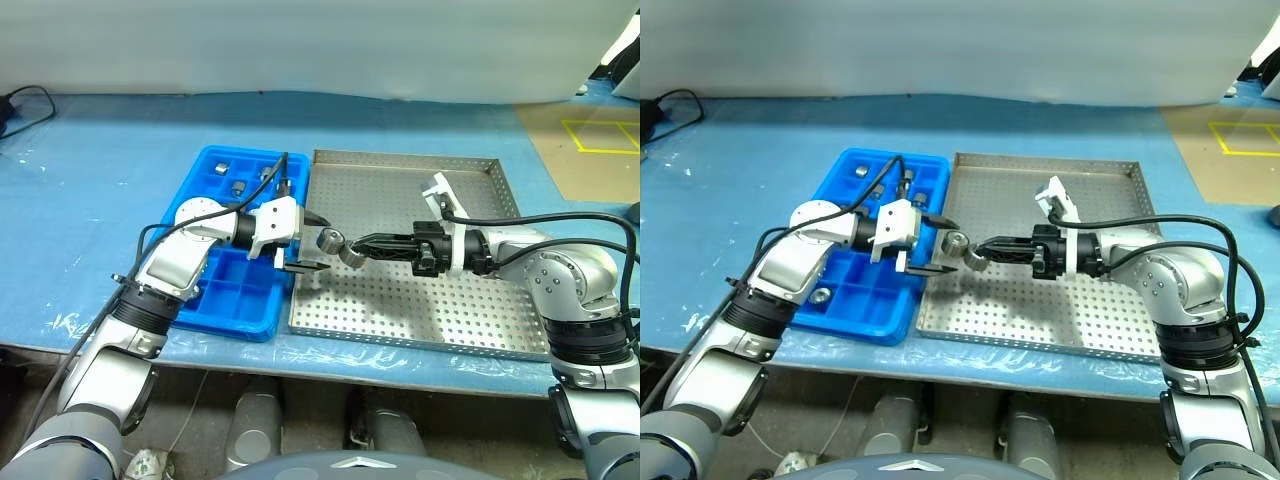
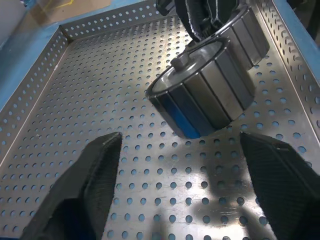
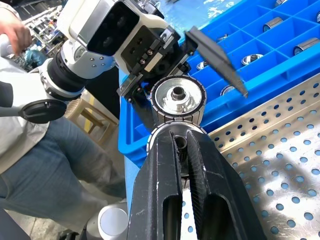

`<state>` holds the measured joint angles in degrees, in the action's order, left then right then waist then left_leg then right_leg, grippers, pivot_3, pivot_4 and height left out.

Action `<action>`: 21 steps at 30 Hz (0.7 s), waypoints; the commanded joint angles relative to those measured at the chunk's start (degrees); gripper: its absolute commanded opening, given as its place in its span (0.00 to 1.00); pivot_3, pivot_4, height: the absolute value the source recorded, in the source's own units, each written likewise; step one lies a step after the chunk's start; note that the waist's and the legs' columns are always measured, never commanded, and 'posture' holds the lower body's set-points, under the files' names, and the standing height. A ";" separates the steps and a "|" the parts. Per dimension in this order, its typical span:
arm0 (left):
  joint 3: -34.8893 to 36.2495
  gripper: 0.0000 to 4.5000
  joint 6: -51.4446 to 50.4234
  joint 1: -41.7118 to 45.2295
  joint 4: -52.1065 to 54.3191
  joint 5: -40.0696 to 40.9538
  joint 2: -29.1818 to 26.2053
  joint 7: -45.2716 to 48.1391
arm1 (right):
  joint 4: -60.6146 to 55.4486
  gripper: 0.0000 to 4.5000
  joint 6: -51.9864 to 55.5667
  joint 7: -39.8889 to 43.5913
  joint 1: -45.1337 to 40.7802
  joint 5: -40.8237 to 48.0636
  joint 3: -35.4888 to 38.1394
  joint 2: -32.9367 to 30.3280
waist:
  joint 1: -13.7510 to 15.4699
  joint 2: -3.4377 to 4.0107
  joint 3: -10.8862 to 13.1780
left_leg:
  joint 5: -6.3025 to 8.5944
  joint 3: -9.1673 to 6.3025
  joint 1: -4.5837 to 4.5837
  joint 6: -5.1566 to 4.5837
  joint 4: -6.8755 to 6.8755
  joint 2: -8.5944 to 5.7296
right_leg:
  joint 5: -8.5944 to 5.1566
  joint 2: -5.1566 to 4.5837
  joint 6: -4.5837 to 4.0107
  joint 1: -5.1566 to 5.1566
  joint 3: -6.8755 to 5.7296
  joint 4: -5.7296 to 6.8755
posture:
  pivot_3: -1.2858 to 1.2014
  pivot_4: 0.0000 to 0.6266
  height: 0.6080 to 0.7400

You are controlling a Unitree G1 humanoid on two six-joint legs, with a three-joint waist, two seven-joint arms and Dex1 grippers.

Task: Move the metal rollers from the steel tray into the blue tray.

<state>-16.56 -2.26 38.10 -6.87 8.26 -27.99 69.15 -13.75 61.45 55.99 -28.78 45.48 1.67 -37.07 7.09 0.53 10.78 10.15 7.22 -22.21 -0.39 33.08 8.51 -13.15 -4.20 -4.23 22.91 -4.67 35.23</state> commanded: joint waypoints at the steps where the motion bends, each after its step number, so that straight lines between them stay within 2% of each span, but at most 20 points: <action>1: 0.85 0.75 1.33 0.49 1.24 -0.41 0.86 -2.06 | -2.02 0.00 -1.20 0.49 -0.20 1.38 1.15 -0.75 | 0.04 0.00 0.00 | 0.00 0.00 0.00 0.00 0.00 0.00 | 0.00 0.00 0.00 -0.01 0.00 0.00 | 0.53 0.24 1.00; 8: 1.24 0.75 5.09 0.80 -0.66 -1.06 0.99 -2.24 | -2.20 0.00 -2.25 1.18 0.56 0.73 0.19 -1.42 | -0.01 0.00 0.00 | 0.00 0.00 0.00 0.00 0.00 0.00 | 0.00 0.00 0.00 0.00 0.00 0.00 | 0.53 0.24 1.00; 13: 1.08 0.75 19.14 0.94 -8.95 -3.75 0.33 -2.04 | -2.71 0.00 -2.57 1.31 1.17 0.60 -0.12 -1.90 | 0.00 0.00 0.00 | 0.00 0.00 0.00 0.00 0.00 0.00 | 0.00 0.00 0.01 0.00 0.00 -0.01 | 0.53 0.24 1.00; 21: 1.59 0.75 31.75 2.47 -16.83 -3.54 2.94 -3.03 | -2.64 0.00 -3.70 1.69 1.56 -0.16 -0.67 -2.80 | 0.14 0.00 0.00 | 0.01 -0.01 -0.03 0.00 0.00 0.00 | 0.01 -0.01 0.02 0.00 -0.01 -0.02 | 0.53 0.24 1.00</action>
<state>-16.00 27.14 39.57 -23.85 3.73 -25.85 66.80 -14.12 59.18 56.70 -27.01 44.94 0.66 -39.04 7.23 0.53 10.78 10.16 7.22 -22.25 -0.39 33.08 8.50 -13.15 -4.21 -4.21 22.91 -4.68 35.20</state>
